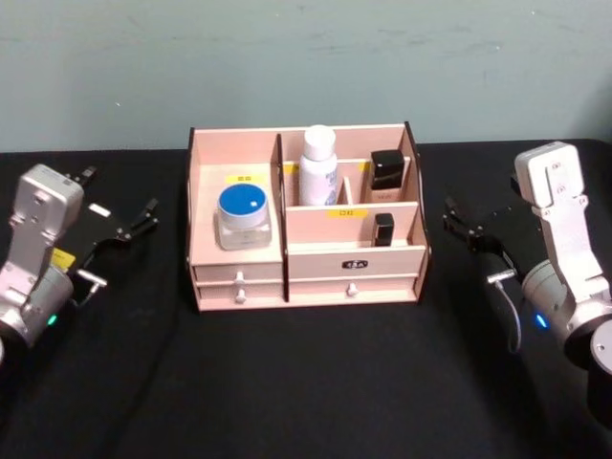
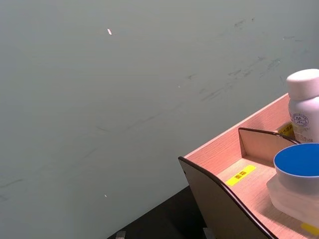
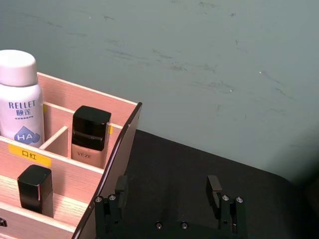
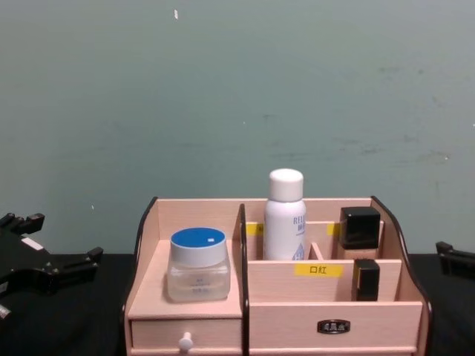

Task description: Pick up the facial cleanser and watermelon frost from the table and place them into the tiered storage box.

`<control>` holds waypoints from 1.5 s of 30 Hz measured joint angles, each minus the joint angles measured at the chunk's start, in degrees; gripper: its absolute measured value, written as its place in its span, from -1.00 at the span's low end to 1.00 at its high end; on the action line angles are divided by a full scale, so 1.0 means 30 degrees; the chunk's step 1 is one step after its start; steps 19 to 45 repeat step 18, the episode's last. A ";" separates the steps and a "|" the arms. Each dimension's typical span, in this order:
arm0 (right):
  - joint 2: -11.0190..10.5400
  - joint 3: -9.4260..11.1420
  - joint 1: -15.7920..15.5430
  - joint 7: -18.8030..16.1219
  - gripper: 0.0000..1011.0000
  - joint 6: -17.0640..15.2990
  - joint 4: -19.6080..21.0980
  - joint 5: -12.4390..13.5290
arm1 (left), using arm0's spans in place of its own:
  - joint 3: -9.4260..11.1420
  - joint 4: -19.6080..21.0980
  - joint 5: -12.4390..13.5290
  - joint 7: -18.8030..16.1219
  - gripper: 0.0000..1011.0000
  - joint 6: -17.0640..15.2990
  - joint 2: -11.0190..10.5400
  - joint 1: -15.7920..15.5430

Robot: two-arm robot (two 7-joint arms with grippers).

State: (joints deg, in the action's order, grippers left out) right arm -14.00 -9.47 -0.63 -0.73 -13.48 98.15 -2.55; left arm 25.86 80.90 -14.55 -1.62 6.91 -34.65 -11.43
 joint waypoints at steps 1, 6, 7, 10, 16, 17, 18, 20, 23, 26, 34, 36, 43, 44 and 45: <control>-0.0001 0.0000 -0.0001 0.0005 0.98 0.0000 0.0013 0.0001 | 0.0000 0.0000 0.0000 0.0000 0.98 0.0000 0.0000 0.0000; -0.0011 -0.0010 -0.0011 0.0032 0.98 0.0000 0.0076 0.0006 | 0.0000 0.0000 0.0000 0.0000 0.98 0.0000 0.0001 -0.0001; -0.0013 -0.0012 -0.0012 0.0035 0.98 0.0000 0.0085 0.0006 | 0.0000 -0.0001 0.0000 0.0000 0.98 0.0000 0.0000 -0.0001; -0.0018 -0.0017 -0.0017 0.0046 0.98 0.0005 0.0103 0.0008 | 0.0000 0.0000 0.0000 0.0000 0.98 0.0000 0.0000 -0.0001; -0.0028 -0.0017 -0.0027 0.0065 0.98 0.0008 0.0137 0.0013 | 0.0000 0.0000 0.0000 0.0000 0.98 0.0000 0.0000 -0.0001; -0.0030 -0.0017 -0.0028 0.0067 0.98 0.0007 0.0140 0.0014 | 0.0000 0.0000 0.0000 0.0000 0.98 0.0000 0.0000 -0.0002; -0.0032 -0.0018 -0.0029 0.0067 0.98 0.0007 0.0142 0.0016 | 0.0000 0.0000 0.0000 0.0000 0.98 0.0000 0.0000 -0.0001; -0.0032 -0.0018 -0.0029 0.0067 0.98 0.0007 0.0142 0.0016 | 0.0000 0.0000 0.0000 0.0000 0.98 0.0000 0.0000 -0.0001; -0.0032 -0.0018 -0.0029 0.0067 0.98 0.0007 0.0142 0.0016 | 0.0000 0.0000 0.0000 0.0000 0.98 0.0000 0.0000 -0.0001; -0.0032 -0.0018 -0.0029 0.0067 0.98 0.0007 0.0142 0.0016 | 0.0000 0.0000 0.0000 0.0000 0.98 0.0000 0.0000 -0.0001; -0.0032 -0.0018 -0.0029 0.0067 0.98 0.0007 0.0142 0.0016 | 0.0000 0.0000 0.0000 0.0000 0.98 0.0000 0.0000 -0.0001; -0.0032 -0.0018 -0.0029 0.0067 0.98 0.0007 0.0142 0.0016 | 0.0000 0.0000 0.0000 0.0000 0.98 0.0000 0.0000 -0.0001; -0.0032 -0.0018 -0.0029 0.0067 0.98 0.0007 0.0142 0.0016 | 0.0000 0.0000 0.0000 0.0000 0.98 0.0000 0.0000 -0.0001; -0.0032 -0.0018 -0.0029 0.0067 0.98 0.0007 0.0142 0.0016 | 0.0000 0.0000 0.0000 0.0000 0.98 0.0000 0.0000 -0.0001; -0.0032 -0.0018 -0.0029 0.0067 0.98 0.0007 0.0142 0.0016 | 0.0000 0.0000 0.0000 0.0000 0.98 0.0000 0.0000 -0.0001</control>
